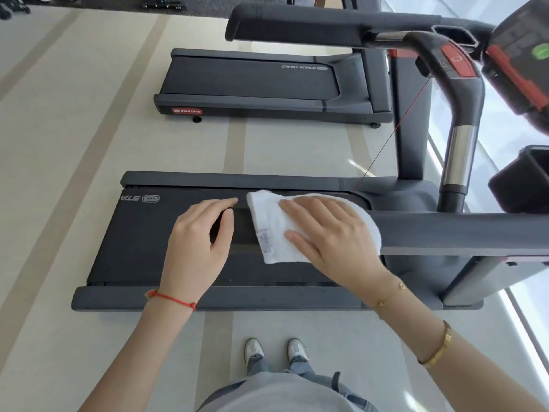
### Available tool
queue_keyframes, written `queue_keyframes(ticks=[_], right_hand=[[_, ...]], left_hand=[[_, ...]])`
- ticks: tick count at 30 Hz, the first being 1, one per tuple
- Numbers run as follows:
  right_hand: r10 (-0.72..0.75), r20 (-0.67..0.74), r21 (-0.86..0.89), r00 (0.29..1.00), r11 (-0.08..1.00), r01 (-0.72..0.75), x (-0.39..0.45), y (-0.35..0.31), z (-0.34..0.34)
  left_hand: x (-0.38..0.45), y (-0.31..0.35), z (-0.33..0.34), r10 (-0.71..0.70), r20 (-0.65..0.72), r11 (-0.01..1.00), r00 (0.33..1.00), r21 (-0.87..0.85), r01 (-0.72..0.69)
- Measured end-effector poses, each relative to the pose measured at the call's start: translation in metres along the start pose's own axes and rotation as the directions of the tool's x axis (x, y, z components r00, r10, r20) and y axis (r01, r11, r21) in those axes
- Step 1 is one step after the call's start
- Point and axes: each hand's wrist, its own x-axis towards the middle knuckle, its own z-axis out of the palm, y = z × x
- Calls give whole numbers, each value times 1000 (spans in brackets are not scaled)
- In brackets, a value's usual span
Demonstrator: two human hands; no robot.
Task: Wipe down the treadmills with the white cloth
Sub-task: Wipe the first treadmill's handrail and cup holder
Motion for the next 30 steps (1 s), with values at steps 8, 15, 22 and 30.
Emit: queue_keyframes(ticks=[8,15,22,30], right_hand=[[276,-25,13,961,961,-276,23,-27,7],[72,-22,21,997,997,-71,11,-15,3],[310,79,-83,947,949,-304,28,-7,-7],[77,65,73,995,994,-82,23,-28,2]], left_hand=[[0,3,0,-14,-12,1000,1000,-7,14],[-1,2,1,-20,-17,999,1000,-37,19],[0,5,1,-27,-25,999,999,-31,26],[-2,2,-1,-13,-8,999,1000,-34,13]])
